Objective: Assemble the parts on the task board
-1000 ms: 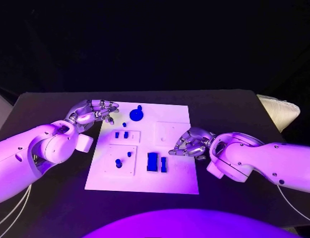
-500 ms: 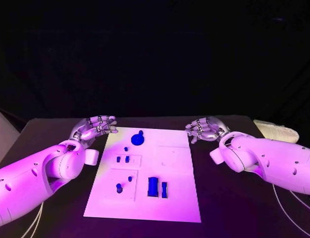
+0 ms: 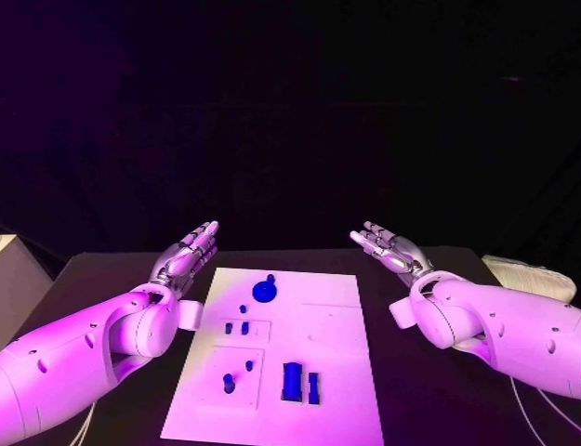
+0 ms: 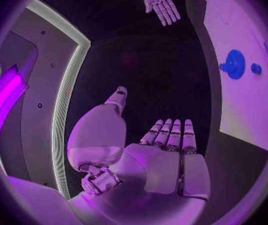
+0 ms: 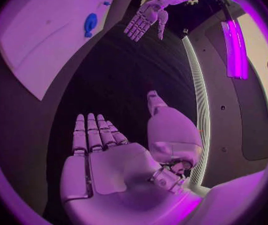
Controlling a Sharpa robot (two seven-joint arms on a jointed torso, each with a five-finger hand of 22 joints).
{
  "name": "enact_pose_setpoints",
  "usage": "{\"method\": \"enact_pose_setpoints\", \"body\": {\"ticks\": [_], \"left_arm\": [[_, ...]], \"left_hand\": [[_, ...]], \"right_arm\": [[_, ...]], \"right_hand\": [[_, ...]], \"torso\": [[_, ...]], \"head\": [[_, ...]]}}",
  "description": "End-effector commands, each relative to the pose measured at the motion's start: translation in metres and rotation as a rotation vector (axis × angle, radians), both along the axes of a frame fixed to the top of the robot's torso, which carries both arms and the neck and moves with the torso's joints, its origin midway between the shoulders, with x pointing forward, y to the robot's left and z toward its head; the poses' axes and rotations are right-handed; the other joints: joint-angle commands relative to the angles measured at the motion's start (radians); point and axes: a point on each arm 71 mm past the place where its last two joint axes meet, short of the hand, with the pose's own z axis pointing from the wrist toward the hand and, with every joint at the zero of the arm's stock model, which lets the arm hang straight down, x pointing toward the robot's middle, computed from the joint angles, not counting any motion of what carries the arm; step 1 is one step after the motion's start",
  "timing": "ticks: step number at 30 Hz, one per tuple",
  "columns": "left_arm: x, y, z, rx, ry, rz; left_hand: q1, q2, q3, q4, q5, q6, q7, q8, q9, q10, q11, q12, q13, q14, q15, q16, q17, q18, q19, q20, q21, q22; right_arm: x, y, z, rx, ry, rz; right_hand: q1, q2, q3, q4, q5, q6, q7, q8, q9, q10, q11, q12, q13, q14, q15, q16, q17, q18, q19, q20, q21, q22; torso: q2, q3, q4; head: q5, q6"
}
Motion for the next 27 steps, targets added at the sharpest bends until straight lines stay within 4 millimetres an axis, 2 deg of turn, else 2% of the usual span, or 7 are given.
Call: {"method": "enact_pose_setpoints", "body": {"ticks": [1, 4, 7, 12, 17, 27], "left_arm": [[-0.001, -0.010, 0.011, -0.003, -0.029, 0.078], [-0.007, -0.025, 0.018, 0.010, -0.038, 0.100], [-0.017, -0.041, 0.024, 0.029, -0.043, 0.125], [-0.029, -0.058, 0.031, 0.056, -0.046, 0.153], [-0.034, -0.064, 0.033, 0.070, -0.046, 0.165], [-0.035, -0.065, 0.033, 0.072, -0.045, 0.166]], "left_hand": [[-0.811, 0.035, -0.094, -0.033, -0.052, -0.144, -0.035, -0.051, -0.043, -0.175, -0.038, -0.037, -0.012, -0.152, -0.031, -0.078, -0.031, -0.037, -0.146, -0.052, -0.059, -0.028], [-0.811, 0.035, -0.094, -0.033, -0.052, -0.144, -0.035, -0.051, -0.043, -0.175, -0.038, -0.037, -0.012, -0.152, -0.031, -0.078, -0.031, -0.037, -0.146, -0.052, -0.059, -0.028], [-0.811, 0.035, -0.094, -0.033, -0.052, -0.144, -0.035, -0.051, -0.043, -0.175, -0.038, -0.037, -0.012, -0.152, -0.031, -0.078, -0.031, -0.037, -0.146, -0.052, -0.059, -0.028], [-0.811, 0.035, -0.094, -0.033, -0.052, -0.144, -0.035, -0.051, -0.043, -0.175, -0.038, -0.037, -0.012, -0.152, -0.031, -0.078, -0.031, -0.037, -0.146, -0.052, -0.059, -0.028], [-0.811, 0.035, -0.094, -0.033, -0.052, -0.144, -0.035, -0.051, -0.043, -0.175, -0.038, -0.037, -0.012, -0.152, -0.031, -0.078, -0.031, -0.037, -0.146, -0.052, -0.059, -0.028], [-0.811, 0.035, -0.094, -0.033, -0.052, -0.144, -0.035, -0.051, -0.043, -0.175, -0.038, -0.037, -0.012, -0.152, -0.031, -0.078, -0.031, -0.037, -0.146, -0.052, -0.059, -0.028]], "right_arm": [[-0.007, 0.010, 0.009, 0.105, -0.037, -0.076], [-0.017, 0.022, 0.017, 0.186, -0.047, -0.114], [-0.027, 0.033, 0.025, 0.257, -0.049, -0.154], [-0.038, 0.043, 0.032, 0.320, -0.044, -0.193], [-0.041, 0.046, 0.034, 0.334, -0.042, -0.202], [-0.041, 0.046, 0.034, 0.334, -0.042, -0.202]], "right_hand": [[-0.713, 0.039, -0.095, -0.039, -0.031, -0.166, -0.039, -0.040, -0.071, -0.288, -0.027, -0.027, -0.066, -0.285, -0.018, -0.049, -0.112, -0.043, -0.261, -0.038, -0.013, -0.094], [-0.713, 0.039, -0.095, -0.039, -0.031, -0.166, -0.039, -0.040, -0.071, -0.288, -0.027, -0.027, -0.066, -0.285, -0.018, -0.049, -0.112, -0.043, -0.261, -0.038, -0.013, -0.094], [-0.713, 0.039, -0.095, -0.039, -0.031, -0.166, -0.039, -0.040, -0.071, -0.288, -0.027, -0.027, -0.066, -0.285, -0.018, -0.049, -0.112, -0.043, -0.261, -0.038, -0.013, -0.094], [-0.713, 0.039, -0.095, -0.039, -0.031, -0.166, -0.039, -0.040, -0.071, -0.288, -0.027, -0.027, -0.066, -0.285, -0.018, -0.049, -0.112, -0.043, -0.261, -0.038, -0.013, -0.094], [-0.713, 0.039, -0.095, -0.039, -0.031, -0.166, -0.039, -0.040, -0.071, -0.288, -0.027, -0.027, -0.066, -0.285, -0.018, -0.049, -0.112, -0.043, -0.261, -0.038, -0.013, -0.094], [-0.713, 0.039, -0.095, -0.039, -0.031, -0.166, -0.039, -0.040, -0.071, -0.288, -0.027, -0.027, -0.066, -0.285, -0.018, -0.049, -0.112, -0.043, -0.261, -0.038, -0.013, -0.094]], "torso": [[-0.026, 0.0192, -0.0029], [-0.031, 0.0229, -0.0034], [-0.031, 0.0231, -0.0035], [-0.031, 0.0231, -0.0035], [-0.031, 0.0231, -0.0035], [-0.031, 0.0231, -0.0035]], "head": [[0.010, 0.028], [0.013, 0.034], [0.013, 0.035], [0.013, 0.035], [0.013, 0.035], [0.013, 0.035]]}}
